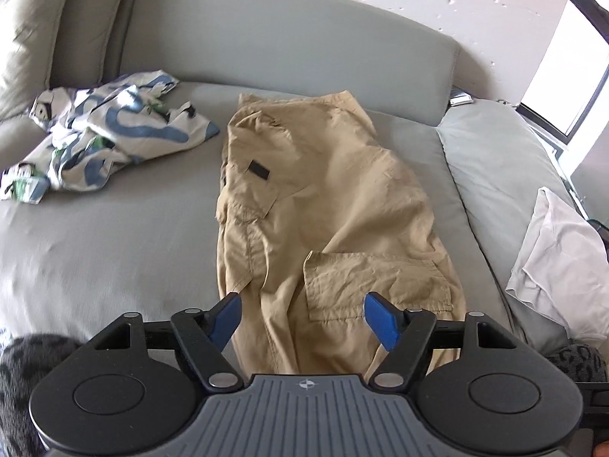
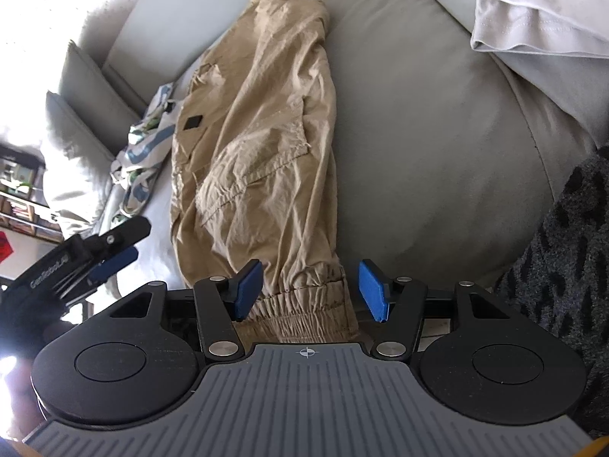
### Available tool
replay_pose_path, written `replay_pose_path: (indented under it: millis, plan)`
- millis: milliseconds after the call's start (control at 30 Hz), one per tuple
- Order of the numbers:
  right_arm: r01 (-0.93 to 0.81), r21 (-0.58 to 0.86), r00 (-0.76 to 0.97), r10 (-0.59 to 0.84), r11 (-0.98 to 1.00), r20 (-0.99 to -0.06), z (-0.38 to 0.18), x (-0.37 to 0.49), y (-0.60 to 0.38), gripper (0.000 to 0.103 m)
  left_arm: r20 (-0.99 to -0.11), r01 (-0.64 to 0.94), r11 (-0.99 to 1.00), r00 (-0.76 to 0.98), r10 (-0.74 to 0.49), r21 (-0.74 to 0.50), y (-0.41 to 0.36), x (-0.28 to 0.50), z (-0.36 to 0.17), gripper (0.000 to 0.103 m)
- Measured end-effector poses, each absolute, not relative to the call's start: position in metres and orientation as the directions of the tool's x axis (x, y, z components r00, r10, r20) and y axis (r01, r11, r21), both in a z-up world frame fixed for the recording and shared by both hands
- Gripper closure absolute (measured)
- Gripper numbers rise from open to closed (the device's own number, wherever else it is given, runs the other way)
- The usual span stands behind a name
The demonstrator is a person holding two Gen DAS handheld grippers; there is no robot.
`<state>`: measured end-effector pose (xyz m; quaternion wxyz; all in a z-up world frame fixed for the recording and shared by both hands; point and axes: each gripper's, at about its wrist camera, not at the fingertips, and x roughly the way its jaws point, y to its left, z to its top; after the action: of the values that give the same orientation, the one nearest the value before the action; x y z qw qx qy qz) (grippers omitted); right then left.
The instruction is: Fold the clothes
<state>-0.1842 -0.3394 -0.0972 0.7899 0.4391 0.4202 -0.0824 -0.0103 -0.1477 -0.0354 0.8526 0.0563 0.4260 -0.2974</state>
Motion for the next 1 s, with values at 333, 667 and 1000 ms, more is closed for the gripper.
replay_pose_path:
  millis: [333, 667, 1000]
  plan:
    - [0.477, 0.499, 0.674, 0.064, 0.723, -0.736, -0.077, -0.186, -0.331, 0.042, -0.776, 0.586, 0.789, 0.407, -0.482, -0.184, -0.16, -0.01, -0.05, 0.028]
    - [0.417, 0.575, 0.667, 0.193, 0.704, -0.72, -0.078, -0.181, -0.338, 0.037, -0.792, 0.684, 0.713, 0.345, -0.504, -0.156, -0.181, -0.004, -0.058, 0.04]
    - [0.398, 0.61, 0.653, 0.255, 0.685, -0.713, -0.083, -0.178, -0.341, 0.04, -0.818, 0.688, 0.714, 0.333, -0.468, -0.129, -0.198, 0.009, -0.06, 0.059]
